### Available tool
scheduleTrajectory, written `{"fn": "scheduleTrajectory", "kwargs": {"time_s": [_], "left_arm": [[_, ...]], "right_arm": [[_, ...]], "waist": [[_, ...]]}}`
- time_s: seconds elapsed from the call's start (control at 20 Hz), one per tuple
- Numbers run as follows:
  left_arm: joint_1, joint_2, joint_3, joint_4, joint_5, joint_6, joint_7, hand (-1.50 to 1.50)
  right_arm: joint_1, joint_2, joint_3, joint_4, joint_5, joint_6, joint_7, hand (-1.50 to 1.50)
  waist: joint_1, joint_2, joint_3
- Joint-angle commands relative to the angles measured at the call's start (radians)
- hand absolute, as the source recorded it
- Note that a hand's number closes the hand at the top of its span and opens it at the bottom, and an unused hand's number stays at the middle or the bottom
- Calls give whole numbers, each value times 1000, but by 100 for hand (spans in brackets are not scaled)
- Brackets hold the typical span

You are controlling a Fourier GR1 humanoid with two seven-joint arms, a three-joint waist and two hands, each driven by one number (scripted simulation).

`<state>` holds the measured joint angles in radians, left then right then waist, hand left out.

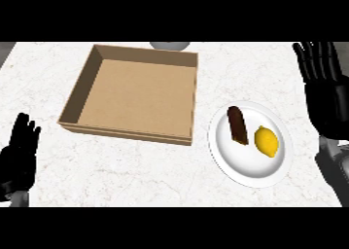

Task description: Pick the lemon from the plate and place it in the cardboard box

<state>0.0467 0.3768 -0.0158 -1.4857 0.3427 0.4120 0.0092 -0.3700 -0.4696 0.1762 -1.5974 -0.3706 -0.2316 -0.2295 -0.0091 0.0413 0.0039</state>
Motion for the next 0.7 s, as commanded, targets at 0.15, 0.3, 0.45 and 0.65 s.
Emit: {"fn": "scheduleTrajectory", "kwargs": {"time_s": [0.15, 0.3, 0.45, 0.65], "left_arm": [[-55, 176, -31, 90, -169, -34, 1, 0], [-41, 192, -48, 70, -182, -42, 7, 0], [-56, 225, -86, 84, -241, -55, 10, 0], [-53, 223, -99, 125, -247, -90, -7, 0]], "right_arm": [[82, -68, 48, 137, -126, 341, -5, -150], [-8, -308, 113, 60, 218, 343, -97, -150], [142, -305, 242, 209, 384, 364, -245, -150], [214, -240, 125, 458, 143, 569, -584, -150]], "waist": [[6, -24, 0], [11, -55, -26], [14, -14, 3], [22, -20, 3]]}}
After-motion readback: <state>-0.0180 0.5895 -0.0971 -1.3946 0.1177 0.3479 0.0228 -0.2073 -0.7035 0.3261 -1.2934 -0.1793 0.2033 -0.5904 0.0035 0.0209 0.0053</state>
